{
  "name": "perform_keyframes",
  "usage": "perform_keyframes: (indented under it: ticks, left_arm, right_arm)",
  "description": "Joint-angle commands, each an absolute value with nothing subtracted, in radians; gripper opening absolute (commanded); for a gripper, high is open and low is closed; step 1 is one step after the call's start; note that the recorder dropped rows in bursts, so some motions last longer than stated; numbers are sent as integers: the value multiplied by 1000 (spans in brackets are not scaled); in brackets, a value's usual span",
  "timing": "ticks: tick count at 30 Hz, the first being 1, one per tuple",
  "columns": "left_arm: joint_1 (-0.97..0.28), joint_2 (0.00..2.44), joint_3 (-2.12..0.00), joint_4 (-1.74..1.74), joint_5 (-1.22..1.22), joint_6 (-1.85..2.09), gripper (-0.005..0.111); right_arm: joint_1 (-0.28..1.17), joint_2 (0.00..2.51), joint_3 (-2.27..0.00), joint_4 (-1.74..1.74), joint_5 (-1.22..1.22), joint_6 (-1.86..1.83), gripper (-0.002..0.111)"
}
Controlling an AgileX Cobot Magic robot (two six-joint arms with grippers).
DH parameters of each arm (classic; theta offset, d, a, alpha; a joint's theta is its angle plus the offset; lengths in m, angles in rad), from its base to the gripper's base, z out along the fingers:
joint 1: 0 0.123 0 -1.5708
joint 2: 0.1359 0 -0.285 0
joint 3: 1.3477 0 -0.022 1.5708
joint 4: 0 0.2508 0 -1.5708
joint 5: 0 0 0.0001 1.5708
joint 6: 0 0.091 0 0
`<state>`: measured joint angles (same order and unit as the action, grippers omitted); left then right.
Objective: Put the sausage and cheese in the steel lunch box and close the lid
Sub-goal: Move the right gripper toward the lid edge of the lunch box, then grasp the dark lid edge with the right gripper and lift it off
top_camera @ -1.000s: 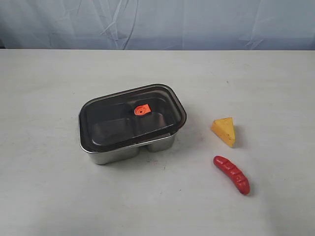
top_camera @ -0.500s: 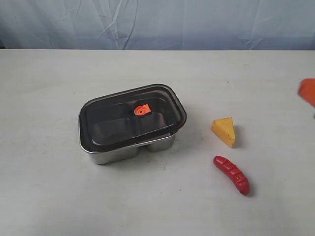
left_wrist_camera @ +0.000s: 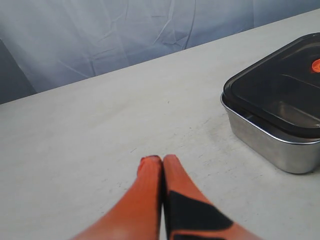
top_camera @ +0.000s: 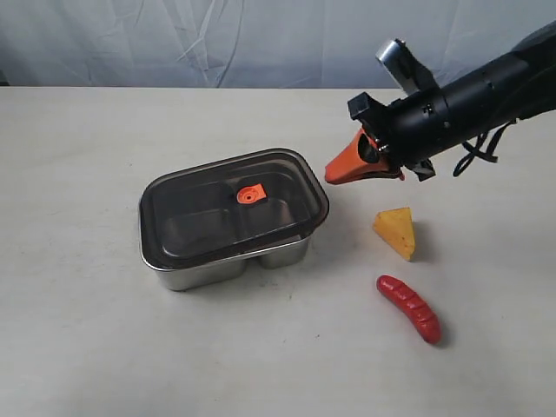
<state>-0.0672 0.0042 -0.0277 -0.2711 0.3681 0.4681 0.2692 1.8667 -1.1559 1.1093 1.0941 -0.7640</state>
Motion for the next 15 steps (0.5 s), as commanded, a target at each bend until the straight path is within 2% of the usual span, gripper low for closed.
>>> perform_keyframes:
  ticks: [1, 3, 8, 10, 15]
  left_arm:
    - [-62, 0, -26, -272, 361, 464, 0]
    - [-62, 0, -26, -272, 361, 464, 0]
    - [-62, 0, -26, -272, 361, 464, 0]
    - [-62, 0, -26, -272, 361, 464, 0]
    - [-62, 0, -26, -272, 361, 464, 0]
  right_arm:
    - [256, 1957, -1209, 1111, 1084, -786, 8]
    - [239, 1964, -1212, 1105, 1048, -786, 19]
    - [234, 1966, -1212, 1030, 998, -782, 57]
    - [245, 1974, -1212, 1030, 994, -765, 62]
    - [296, 2005, -1212, 1041, 959, -759, 59]
